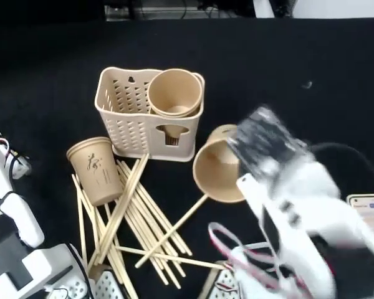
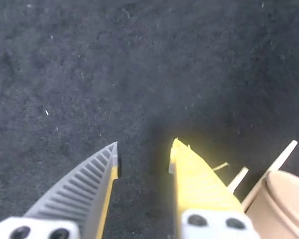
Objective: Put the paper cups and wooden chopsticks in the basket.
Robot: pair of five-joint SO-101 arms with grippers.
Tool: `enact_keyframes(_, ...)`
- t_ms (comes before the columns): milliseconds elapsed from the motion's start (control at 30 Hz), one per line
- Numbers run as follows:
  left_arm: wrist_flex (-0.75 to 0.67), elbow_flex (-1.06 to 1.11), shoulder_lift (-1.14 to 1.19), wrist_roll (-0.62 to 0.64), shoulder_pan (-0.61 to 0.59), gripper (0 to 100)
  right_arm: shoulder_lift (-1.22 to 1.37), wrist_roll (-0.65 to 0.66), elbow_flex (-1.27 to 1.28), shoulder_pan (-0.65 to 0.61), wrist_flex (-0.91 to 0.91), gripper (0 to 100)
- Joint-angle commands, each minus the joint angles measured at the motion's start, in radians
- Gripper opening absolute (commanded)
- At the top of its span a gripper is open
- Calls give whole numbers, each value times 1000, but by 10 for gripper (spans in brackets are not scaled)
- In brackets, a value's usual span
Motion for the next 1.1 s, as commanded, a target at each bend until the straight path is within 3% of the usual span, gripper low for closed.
enact_keyframes(0,-32,12,-9,14,50,176,54,-95,-231,15,-2,11)
enact_keyframes(233,-137,79,-5,17,62,174,332,-239,-407,6,-183,11)
enact_keyframes(433,-282,166,-6,37,62,174,544,-370,-572,-153,-230,11)
enact_keyframes(600,-299,182,-5,100,62,174,700,-486,-696,-229,-229,11)
enact_keyframes(1067,-296,183,-9,101,61,173,894,-489,-720,-189,-172,11)
